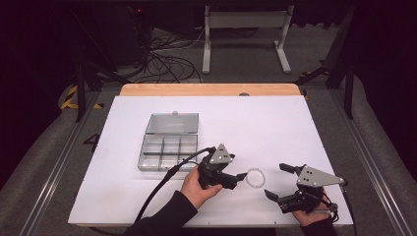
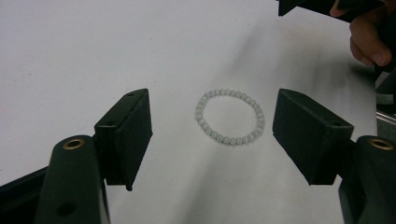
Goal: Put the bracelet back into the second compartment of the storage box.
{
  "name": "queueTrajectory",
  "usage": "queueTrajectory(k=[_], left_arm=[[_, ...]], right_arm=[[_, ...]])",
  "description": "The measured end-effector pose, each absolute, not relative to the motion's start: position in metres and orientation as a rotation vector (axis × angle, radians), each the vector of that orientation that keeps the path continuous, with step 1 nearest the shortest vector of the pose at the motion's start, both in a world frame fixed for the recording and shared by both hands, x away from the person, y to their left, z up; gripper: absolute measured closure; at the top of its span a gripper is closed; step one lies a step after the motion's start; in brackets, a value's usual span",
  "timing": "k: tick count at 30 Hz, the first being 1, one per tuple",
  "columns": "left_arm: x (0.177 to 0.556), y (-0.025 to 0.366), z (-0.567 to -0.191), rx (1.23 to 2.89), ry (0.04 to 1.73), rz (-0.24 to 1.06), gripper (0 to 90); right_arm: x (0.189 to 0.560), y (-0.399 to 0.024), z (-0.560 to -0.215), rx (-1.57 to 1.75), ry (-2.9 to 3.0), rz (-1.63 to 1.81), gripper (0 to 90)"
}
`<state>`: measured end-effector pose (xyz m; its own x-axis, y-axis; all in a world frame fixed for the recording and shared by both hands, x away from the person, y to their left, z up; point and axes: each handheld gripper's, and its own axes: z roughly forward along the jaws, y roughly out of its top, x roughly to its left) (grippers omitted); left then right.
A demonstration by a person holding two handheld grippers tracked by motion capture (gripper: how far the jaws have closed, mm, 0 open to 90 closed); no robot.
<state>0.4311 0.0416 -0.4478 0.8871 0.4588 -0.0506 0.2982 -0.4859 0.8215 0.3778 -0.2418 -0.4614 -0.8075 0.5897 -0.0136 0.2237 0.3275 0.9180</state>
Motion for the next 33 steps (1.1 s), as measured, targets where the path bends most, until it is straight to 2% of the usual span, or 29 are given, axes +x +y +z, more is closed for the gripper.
queueTrajectory(k=[14, 25, 33], left_arm=[[0.439, 0.01, -0.458, 2.162, 0.522, 0.219, 30.3], [0.445, -0.001, -0.467, 2.193, 0.543, 0.221, 31.7], [0.448, -0.002, -0.47, 2.195, 0.571, 0.249, 44.4]], right_arm=[[0.378, -0.242, -0.462, 0.715, 2.262, 1.476, 2.4], [0.377, -0.242, -0.462, 0.719, 2.261, 1.481, 2.4], [0.377, -0.242, -0.462, 0.718, 2.263, 1.484, 2.4]])
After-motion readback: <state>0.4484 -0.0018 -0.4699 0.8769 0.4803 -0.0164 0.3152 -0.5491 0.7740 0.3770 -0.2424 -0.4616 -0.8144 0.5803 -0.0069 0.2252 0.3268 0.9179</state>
